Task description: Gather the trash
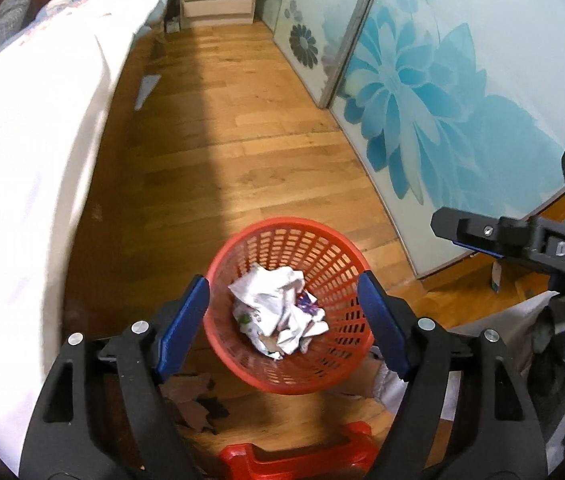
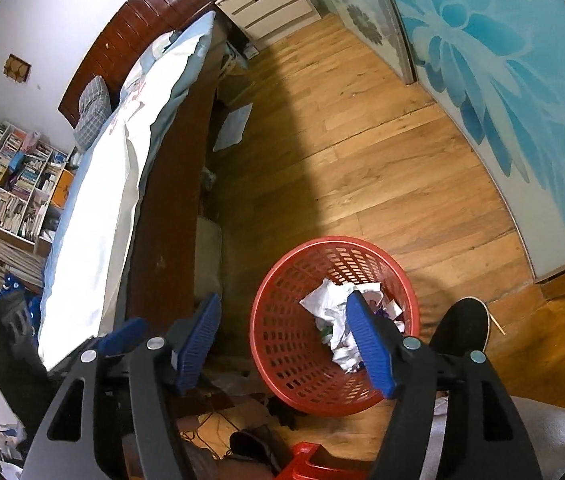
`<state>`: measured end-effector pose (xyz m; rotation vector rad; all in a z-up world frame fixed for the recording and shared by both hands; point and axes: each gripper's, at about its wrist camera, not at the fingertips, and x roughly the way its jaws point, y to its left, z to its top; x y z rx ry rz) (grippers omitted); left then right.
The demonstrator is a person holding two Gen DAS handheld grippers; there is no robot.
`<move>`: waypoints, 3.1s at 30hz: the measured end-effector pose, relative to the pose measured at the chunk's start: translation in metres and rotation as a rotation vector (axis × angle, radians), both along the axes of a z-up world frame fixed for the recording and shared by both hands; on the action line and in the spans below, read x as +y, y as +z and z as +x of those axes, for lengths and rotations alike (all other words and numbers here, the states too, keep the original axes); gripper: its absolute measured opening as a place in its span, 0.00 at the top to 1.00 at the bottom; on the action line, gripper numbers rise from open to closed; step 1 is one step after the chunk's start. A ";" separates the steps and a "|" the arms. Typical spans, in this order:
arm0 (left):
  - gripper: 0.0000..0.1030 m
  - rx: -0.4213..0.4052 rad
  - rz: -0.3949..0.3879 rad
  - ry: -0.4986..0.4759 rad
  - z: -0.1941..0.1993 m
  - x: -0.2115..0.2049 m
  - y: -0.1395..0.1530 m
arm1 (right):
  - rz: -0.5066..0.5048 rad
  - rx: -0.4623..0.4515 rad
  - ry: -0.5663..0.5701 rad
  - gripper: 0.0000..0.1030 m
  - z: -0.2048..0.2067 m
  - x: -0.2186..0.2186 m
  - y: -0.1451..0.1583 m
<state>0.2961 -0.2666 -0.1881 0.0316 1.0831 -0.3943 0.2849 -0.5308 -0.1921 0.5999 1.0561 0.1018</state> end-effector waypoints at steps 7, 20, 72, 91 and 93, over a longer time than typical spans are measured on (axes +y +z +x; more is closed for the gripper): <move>0.20 -0.109 -0.003 0.059 -0.013 0.054 0.064 | -0.049 -0.120 0.017 0.32 -0.011 0.011 0.042; 0.07 -0.352 0.036 0.299 -0.058 0.198 0.172 | -0.189 -0.463 0.191 0.08 -0.025 0.128 0.196; 0.06 -0.347 0.088 0.481 -0.141 0.256 0.142 | -0.274 -0.597 0.308 0.07 -0.103 0.244 0.214; 0.06 -0.401 0.087 0.483 -0.162 0.241 0.155 | -0.271 -0.649 0.350 0.07 -0.140 0.235 0.230; 0.06 -0.404 0.091 0.481 -0.162 0.240 0.156 | -0.271 -0.648 0.347 0.07 -0.140 0.235 0.231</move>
